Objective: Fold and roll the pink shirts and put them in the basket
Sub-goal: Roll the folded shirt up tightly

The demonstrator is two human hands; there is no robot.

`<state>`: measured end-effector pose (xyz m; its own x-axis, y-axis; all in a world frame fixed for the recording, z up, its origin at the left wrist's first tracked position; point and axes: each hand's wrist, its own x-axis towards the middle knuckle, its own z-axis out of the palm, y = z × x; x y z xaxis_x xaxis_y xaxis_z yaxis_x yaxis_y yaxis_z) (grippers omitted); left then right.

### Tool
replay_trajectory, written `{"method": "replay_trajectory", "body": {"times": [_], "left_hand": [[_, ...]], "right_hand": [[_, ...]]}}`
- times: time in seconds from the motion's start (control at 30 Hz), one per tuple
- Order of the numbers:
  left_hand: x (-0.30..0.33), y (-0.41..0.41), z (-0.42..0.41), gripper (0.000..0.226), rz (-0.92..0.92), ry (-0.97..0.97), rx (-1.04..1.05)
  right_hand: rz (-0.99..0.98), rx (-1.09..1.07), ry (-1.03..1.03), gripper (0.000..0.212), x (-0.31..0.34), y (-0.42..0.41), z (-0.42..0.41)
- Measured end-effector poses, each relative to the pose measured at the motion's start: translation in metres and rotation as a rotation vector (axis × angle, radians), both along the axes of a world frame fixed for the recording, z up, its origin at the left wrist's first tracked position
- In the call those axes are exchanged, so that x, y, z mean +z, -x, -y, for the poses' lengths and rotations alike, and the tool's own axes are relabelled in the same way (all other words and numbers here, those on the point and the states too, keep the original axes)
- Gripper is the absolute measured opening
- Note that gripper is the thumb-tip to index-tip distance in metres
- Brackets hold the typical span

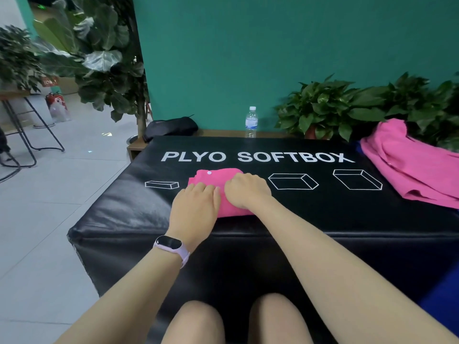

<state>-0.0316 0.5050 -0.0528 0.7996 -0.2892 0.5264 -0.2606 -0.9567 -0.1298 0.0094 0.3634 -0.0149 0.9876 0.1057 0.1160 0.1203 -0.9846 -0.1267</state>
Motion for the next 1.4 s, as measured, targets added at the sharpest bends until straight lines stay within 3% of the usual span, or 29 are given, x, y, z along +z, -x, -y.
{"method": "replay_trajectory", "body": {"times": [0.1, 0.2, 0.27, 0.37, 0.63, 0.8, 0.93, 1.03, 1.13, 1.27, 1.33, 1.4], "left_hand": [[0.001, -0.016, 0.0, 0.027, -0.046, 0.056, 0.052], [0.007, -0.03, 0.0, 0.013, -0.105, -0.151, 0.071], [0.015, -0.043, 0.0, 0.014, -0.146, -0.18, 0.05], [0.022, -0.055, 0.003, 0.018, -0.239, -0.13, 0.035], [0.003, -0.05, 0.005, 0.021, -0.074, 0.093, 0.186], [0.012, -0.078, 0.005, 0.024, -0.144, 0.115, 0.204], [0.023, -0.105, 0.004, 0.033, -0.33, 0.33, 0.209], [0.023, -0.112, 0.004, 0.024, -0.333, 0.214, 0.173], [0.013, -0.103, 0.008, 0.022, -0.048, 0.0, 0.122], [0.008, -0.115, 0.003, 0.019, -0.012, -0.051, 0.089], [0.011, -0.128, 0.001, 0.023, -0.052, -0.059, 0.101], [0.014, -0.139, 0.005, 0.029, -0.1, -0.062, 0.082]], "right_hand": [[0.116, -0.012, -0.021, 0.035, -0.01, -0.002, -0.001], [0.446, -0.027, 0.015, 0.048, -0.034, 0.008, -0.009], [0.509, -0.042, 0.048, 0.051, -0.041, 0.012, -0.015], [0.45, -0.018, 0.127, 0.047, -0.032, 0.004, -0.015], [0.191, -0.059, 0.118, 0.038, -0.01, -0.04, -0.02], [0.418, -0.103, 0.025, 0.041, -0.027, -0.04, -0.021], [0.555, -0.095, -0.022, 0.036, -0.039, -0.033, -0.012], [0.497, -0.1, 0.051, 0.037, -0.036, -0.051, -0.01], [0.344, -0.051, 0.165, 0.051, -0.022, -0.075, -0.009], [0.181, -0.033, 0.029, 0.057, -0.009, -0.098, -0.011], [0.218, -0.079, -0.054, 0.05, -0.014, -0.098, -0.011], [0.393, -0.071, -0.013, 0.045, -0.027, -0.089, -0.007]]}}
